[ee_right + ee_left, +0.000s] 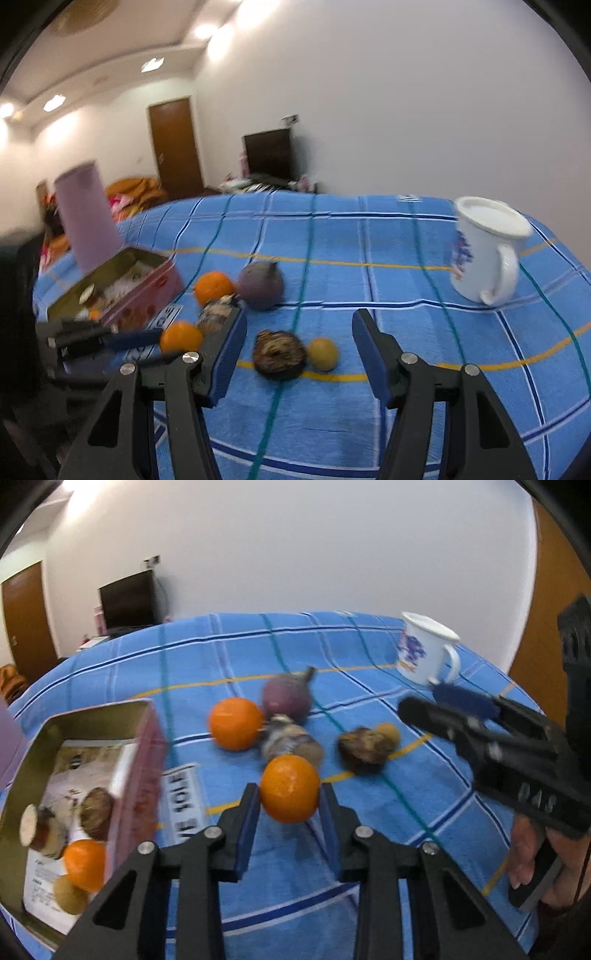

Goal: Organize fruits
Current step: 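Grasp the dark brown dried fruit with the right tool while the left tool grasps a small mandarin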

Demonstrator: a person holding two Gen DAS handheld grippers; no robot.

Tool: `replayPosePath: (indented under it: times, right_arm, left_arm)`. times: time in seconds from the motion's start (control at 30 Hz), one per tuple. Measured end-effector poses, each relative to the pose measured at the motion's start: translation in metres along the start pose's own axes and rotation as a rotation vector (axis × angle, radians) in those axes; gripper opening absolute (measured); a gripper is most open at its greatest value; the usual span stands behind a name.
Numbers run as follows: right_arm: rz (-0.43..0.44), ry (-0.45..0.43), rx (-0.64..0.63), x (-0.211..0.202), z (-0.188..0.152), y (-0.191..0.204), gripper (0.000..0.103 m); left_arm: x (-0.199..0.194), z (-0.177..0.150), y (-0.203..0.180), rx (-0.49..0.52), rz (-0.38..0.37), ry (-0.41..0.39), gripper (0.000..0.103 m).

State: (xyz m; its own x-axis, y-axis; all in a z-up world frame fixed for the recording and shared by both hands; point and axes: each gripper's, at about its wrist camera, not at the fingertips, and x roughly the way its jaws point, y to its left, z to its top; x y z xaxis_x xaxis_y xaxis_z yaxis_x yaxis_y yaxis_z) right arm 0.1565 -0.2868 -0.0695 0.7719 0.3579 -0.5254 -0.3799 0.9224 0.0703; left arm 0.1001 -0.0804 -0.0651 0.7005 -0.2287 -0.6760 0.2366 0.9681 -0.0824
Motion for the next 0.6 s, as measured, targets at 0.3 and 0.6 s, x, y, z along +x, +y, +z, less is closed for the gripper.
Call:
replayPosePath:
  times: [0.3,0.6]
  right_arm:
    - [0.052,0.219,-0.146,0.046,-0.004,0.028,0.052]
    - [0.004,0.258,-0.152,0.057,-0.004,0.029,0.052]
  left_arm:
    - [0.003,0.0,0.009,-0.025,-0.025,0.005,0.034]
    - [0.003,-0.001,0.01,-0.035,-0.032,0.004,0.034]
